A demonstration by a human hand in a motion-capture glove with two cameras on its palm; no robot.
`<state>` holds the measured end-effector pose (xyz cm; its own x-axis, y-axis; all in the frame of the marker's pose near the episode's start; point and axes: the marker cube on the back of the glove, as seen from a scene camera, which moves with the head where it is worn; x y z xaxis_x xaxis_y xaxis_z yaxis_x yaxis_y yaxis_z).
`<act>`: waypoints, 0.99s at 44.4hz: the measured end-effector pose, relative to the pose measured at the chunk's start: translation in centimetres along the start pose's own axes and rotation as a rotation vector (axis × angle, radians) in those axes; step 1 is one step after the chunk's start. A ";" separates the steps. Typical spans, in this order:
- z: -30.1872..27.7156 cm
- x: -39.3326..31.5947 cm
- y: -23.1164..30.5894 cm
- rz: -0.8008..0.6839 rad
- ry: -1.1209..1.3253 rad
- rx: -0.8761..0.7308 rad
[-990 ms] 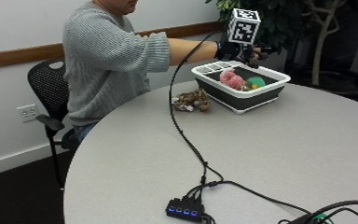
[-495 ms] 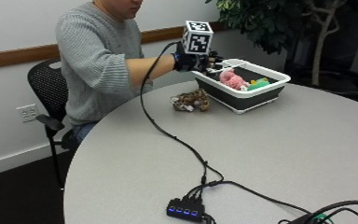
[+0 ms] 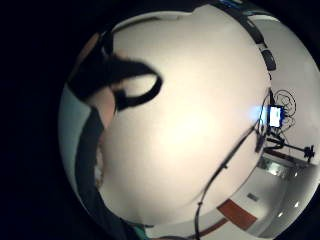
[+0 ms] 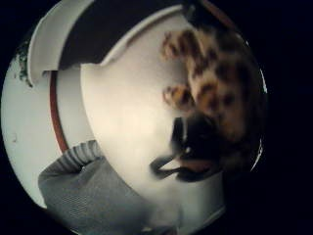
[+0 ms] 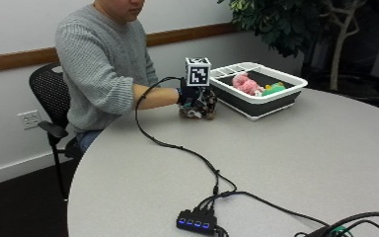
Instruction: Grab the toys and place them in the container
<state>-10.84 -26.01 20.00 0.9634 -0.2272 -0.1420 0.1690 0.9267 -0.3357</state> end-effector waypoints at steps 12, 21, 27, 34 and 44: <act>-3.1 0.4 -0.3 -0.061 -0.013 0.222; -8.0 2.9 0.6 -0.009 -0.138 0.273; -8.0 2.8 1.5 -0.035 -0.125 0.105; -4.4 1.1 3.9 -0.158 -0.133 -0.301; 2.8 -0.7 7.5 -0.197 0.047 -0.512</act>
<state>-9.69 -18.06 20.24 0.9116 -0.4054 -0.0680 0.2112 0.6039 -0.7685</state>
